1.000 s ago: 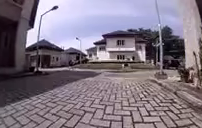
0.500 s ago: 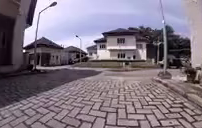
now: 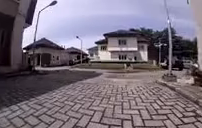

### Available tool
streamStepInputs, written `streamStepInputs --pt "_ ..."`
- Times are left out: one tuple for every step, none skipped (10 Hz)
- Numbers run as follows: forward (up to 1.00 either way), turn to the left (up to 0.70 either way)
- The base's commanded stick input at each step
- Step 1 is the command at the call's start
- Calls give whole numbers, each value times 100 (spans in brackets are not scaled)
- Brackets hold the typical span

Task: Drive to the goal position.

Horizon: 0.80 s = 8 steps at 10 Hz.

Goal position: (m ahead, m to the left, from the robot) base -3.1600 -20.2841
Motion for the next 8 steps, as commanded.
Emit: streamStepInputs --pt "50 0" --pt "50 0" --pt "50 0" --pt "50 0" --pt "50 0" --pt "50 0" --pt "50 0" --pt "50 0"
